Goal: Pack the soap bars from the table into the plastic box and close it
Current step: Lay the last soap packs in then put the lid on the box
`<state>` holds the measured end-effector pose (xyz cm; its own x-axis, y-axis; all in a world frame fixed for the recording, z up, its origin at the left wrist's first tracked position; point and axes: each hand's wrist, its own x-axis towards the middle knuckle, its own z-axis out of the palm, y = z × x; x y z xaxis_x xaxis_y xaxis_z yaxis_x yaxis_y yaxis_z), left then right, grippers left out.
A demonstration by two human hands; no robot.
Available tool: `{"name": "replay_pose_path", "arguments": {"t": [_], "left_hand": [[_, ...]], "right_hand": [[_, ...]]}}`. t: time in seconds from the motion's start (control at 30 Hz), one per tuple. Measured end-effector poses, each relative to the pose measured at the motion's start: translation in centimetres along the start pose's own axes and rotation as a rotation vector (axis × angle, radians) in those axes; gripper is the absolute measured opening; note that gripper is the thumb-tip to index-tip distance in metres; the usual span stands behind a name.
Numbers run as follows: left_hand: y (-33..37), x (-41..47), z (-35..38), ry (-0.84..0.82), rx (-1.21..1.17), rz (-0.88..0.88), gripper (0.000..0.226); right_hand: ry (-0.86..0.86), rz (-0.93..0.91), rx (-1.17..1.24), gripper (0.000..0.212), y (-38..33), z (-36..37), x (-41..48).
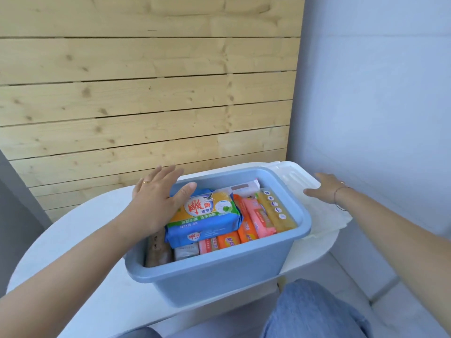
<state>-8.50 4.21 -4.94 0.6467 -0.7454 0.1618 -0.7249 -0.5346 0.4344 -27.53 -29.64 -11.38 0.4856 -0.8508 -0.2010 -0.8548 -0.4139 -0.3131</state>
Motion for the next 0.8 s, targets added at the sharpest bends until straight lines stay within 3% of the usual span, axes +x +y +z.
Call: {"name": "replay_pose_path", "arguments": {"t": [0.13,0.23,0.3,0.4,0.5,0.63,0.77,0.8], "left_hand": [[4.4,2.7,-0.2,-0.058,0.051,0.143,0.058],[9.8,5.7,0.1,-0.155,-0.006,0.259,0.054],[13.4,8.0,1.4,-0.278,0.008,0.3,0.055],[16.7,10.2,4.0,-0.459,0.087,0.327,0.058],[16.5,11.1,6.2,-0.545,0.093,0.281,0.061],[14.0,10.9,6.5,-0.505,0.008,0.201,0.06],[11.0,9.8,3.7,-0.268,-0.313,0.072,0.047],[10.0,9.6,2.6,-0.166,-0.389,0.006,0.053]], "right_hand": [[-0.094,0.092,0.136,0.081,2.2,1.6,0.7],[-0.05,0.126,0.195,0.082,2.7,2.1,1.4],[-0.01,0.205,0.256,0.069,3.5,1.9,1.8],[0.028,0.268,0.246,0.02,5.1,1.9,2.6],[0.043,0.28,0.235,0.037,6.5,1.7,3.2],[0.092,0.084,0.486,0.036,6.0,-0.2,2.5],[0.521,-0.292,0.634,0.017,2.3,-4.6,-2.3],[0.61,-0.406,0.663,0.012,1.1,-5.5,-4.0]]}}
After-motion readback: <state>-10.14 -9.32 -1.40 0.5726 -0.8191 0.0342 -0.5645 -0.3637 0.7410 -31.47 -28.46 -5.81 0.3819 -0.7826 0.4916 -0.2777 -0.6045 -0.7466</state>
